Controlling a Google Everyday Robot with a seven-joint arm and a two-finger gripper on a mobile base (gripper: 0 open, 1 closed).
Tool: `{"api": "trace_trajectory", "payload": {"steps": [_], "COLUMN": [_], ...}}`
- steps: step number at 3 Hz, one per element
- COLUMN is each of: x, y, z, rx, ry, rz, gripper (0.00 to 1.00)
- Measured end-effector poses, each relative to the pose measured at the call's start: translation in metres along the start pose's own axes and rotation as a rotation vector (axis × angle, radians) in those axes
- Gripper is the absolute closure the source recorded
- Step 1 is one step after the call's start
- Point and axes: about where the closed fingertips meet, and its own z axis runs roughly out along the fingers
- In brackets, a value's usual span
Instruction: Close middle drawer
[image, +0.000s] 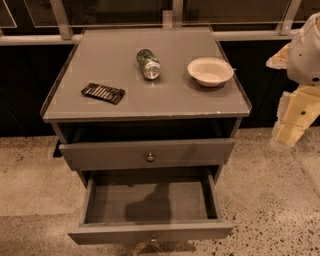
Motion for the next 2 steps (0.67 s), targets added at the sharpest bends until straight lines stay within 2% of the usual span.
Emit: {"api": "trace_trajectory", "payload": {"steps": [1, 2], "x": [0.000, 0.008], "y": [0.000, 0.012], "z": [0.000, 0.021], "rx": [0.000, -0.011], "ry": [0.000, -0.042], "rz": [0.000, -0.010], "gripper": [0.00, 0.00]}}
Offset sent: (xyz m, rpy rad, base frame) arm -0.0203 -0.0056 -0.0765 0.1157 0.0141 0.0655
